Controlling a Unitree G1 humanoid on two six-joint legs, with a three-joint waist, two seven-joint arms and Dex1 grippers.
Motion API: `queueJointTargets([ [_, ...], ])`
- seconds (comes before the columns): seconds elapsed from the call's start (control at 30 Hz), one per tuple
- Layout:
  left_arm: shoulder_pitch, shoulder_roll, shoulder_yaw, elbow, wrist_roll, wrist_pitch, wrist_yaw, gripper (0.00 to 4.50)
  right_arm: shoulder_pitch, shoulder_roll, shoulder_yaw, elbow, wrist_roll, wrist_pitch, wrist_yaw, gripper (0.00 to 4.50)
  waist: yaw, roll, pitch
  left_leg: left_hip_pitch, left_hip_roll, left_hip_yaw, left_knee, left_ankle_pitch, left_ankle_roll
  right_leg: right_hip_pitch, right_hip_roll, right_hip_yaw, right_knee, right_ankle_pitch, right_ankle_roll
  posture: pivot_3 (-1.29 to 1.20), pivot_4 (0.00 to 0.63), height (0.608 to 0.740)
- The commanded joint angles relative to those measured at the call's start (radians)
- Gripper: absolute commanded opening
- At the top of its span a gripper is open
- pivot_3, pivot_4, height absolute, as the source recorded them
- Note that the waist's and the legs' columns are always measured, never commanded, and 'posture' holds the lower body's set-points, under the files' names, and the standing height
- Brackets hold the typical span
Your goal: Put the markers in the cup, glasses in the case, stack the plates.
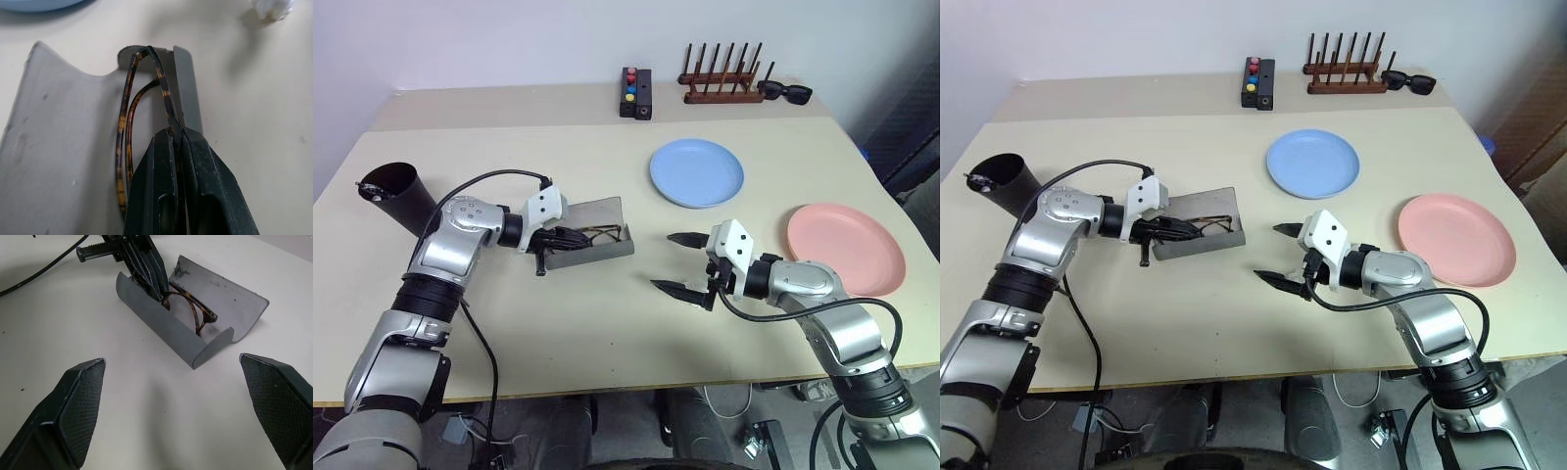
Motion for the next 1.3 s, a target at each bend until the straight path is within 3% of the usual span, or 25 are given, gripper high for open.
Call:
queueJointTargets([
  [0.03, -0.005, -0.001, -0.004, 0.001, 0.01, -0.001, -0.007, 0.03, -0.007, 0.007, -0.001, -0.047, 0.008, -0.003, -0.004, 4.5, 0.0, 0.0, 0.0, 0.0, 0.0, 0.0, 0.0, 0.0, 0.0, 0.0, 0.0, 0.0, 0.0, 0.0, 0.0, 0.0, 0.15, 0.74],
  [0.1, -0.008, -0.005, 0.001, 0.015, 0.017, 0.002, 0.008, 0.03, -0.007, 0.008, 0.0, -0.047, 0.009, -0.004, -0.005, 4.5, 0.0, 0.0, 0.0, 0.0, 0.0, 0.0, 0.0, 0.0, 0.0, 0.0, 0.0, 0.0, 0.0, 0.0, 0.0, 0.0, 0.15, 0.74],
  [0.13, -0.01, -0.007, 0.003, 0.02, 0.017, 0.003, 0.014, 0.78, -0.008, 0.008, 0.001, -0.046, 0.009, -0.004, -0.005, 4.5, 0.0, 0.0, 0.0, 0.0, 0.0, 0.0, 0.0, 0.0, 0.0, 0.0, 0.0, 0.0, 0.0, 0.0, 0.0, 0.0, 0.15, 0.74],
  [0.17, -0.012, -0.009, 0.006, 0.024, 0.019, -0.002, 0.022, 1.04, -0.008, 0.009, 0.003, -0.046, 0.01, -0.005, -0.005, 4.5, -0.001, 0.0, 0.0, 0.0, 0.0, 0.0, 0.0, 0.0, 0.0, 0.0, 0.0, 0.0, 0.0, 0.0, 0.0, 0.0, 0.15, 0.74],
  [0.33, -0.025, -0.019, 0.048, 0.039, -0.003, -0.008, 0.048, 3.47, -0.01, 0.018, 0.014, -0.042, 0.01, -0.003, -0.003, 4.5, -0.001, 0.0, 0.0, 0.0, 0.0, 0.0, 0.0, 0.0, 0.0, 0.0, 0.0, 0.0, 0.0, 0.0, 0.0, 0.0, 0.15, 0.74],
  [0.6, -0.104, -0.032, 0.214, 0.071, -0.114, 0.034, 0.136, 3.47, -0.015, 0.028, 0.027, -0.038, 0.01, -0.005, -0.001, 4.5, -0.001, 0.0, 0.0, 0.0, 0.0, 0.0, 0.0, 0.0, 0.0, 0.0, 0.0, 0.0, 0.0, 0.0, 0.0, 0.0, 0.15, 0.74],
  [0.7, -0.123, -0.021, 0.229, 0.131, -0.075, -0.01, 0.191, 2.61, -0.019, 0.03, 0.029, -0.036, 0.009, -0.007, 0.0, 4.5, -0.003, 0.0, 0.0, 0.0, 0.0, 0.0, 0.0, 0.0, 0.0, 0.0, 0.0, 0.0, 0.0, 0.0, 0.001, 0.0, 0.15, 0.74],
  [0.8, -0.149, -0.021, 0.218, 0.22, -0.004, -0.06, 0.302, 1.22, -0.022, 0.036, 0.035, -0.034, 0.009, -0.009, 0.0, 4.5, -0.003, 0.0, 0.0, 0.001, 0.0, 0.0, 0.0, 0.0, 0.0, 0.0, 0.0, 0.0, 0.0, 0.0, 0.001, 0.0, 0.15, 0.74],
  [1.03, -0.253, -0.07, 0.187, 0.478, 0.153, -0.116, 0.607, 1.22, -0.032, 0.049, 0.048, -0.031, 0.006, -0.009, -0.003, 4.5, 0.006, 0.0, 0.0, 0.0, 0.0, 0.0, 0.001, 0.0, 0.0, 0.0, 0.0, 0.0, 0.0, 0.0, 0.002, 0.0, 0.15, 0.74],
  [1.3, -0.215, -0.062, 0.119, 0.496, 0.212, -0.203, 0.521, 1.22, -0.024, 0.05, 0.046, -0.043, 0.008, -0.005, -0.005, 4.5, 0.001, 0.0, 0.0, 0.0, 0.0, 0.0, 0.001, 0.0, 0.0, 0.0, 0.0, 0.0, 0.0, 0.0, 0.001, 0.0, 0.15, 0.74],
])
